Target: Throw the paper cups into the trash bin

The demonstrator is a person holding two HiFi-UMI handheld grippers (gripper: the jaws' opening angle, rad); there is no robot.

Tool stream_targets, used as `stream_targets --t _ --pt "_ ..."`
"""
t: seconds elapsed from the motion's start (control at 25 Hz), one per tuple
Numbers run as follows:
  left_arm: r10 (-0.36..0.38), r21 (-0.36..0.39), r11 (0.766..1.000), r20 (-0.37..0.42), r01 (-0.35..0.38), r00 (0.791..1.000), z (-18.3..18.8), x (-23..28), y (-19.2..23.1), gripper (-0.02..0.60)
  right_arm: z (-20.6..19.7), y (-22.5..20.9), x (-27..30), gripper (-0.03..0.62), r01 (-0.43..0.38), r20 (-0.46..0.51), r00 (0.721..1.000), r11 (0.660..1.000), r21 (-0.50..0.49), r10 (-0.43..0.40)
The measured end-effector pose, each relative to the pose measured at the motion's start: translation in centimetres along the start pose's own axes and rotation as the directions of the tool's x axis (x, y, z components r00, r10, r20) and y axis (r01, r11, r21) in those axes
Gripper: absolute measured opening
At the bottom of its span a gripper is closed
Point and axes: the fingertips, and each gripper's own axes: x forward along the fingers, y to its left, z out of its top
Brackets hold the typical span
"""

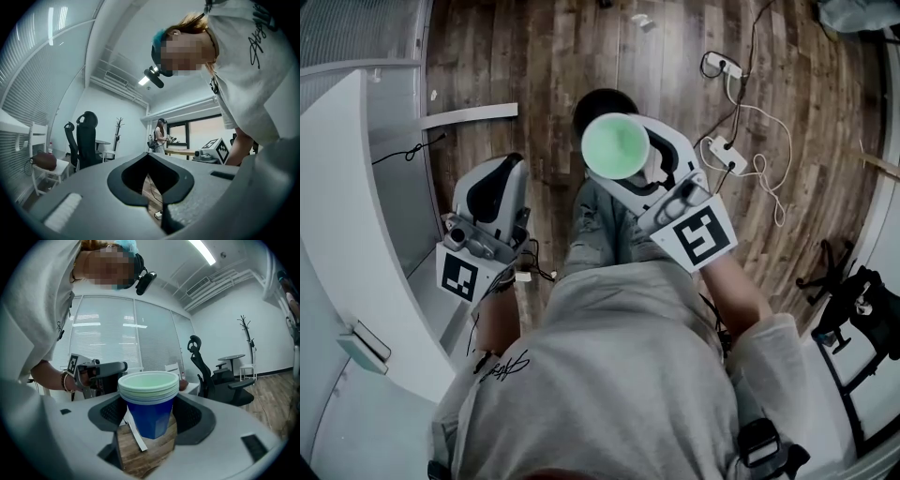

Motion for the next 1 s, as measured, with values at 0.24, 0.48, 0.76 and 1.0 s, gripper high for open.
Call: stream_targets --t 0.24,0.48,0.76,1.0 --pt "-0.011 -0.020 1.000 -0.020 0.011 1.000 -2.8 -0.4 0.3 -0.006 -4.4 -0.7 0.9 0.310 0.024 -0.046 0.999 0.999 0.023 -0.023" --pt "-0.014 -0.056 0.998 -0.029 0.012 0.999 -6.1 0.1 0.8 -0.006 -8.4 -2.4 1.7 0.310 0.044 -0.086 0.995 0.998 0.037 -0.041" --pt "-0.002 -0.094 0.996 -0.032 -0.001 0.999 -9.4 0.2 1.7 -0.006 -13.0 -3.3 3.2 0.310 0.030 -0.128 0.992 0.998 0.057 -0.022" --pt "0.003 -0.116 0.993 -0.053 -0.009 0.999 -12.5 0.5 2.3 -0.006 -16.6 -3.9 4.5 0.310 0.012 -0.163 0.987 0.998 0.069 0.000"
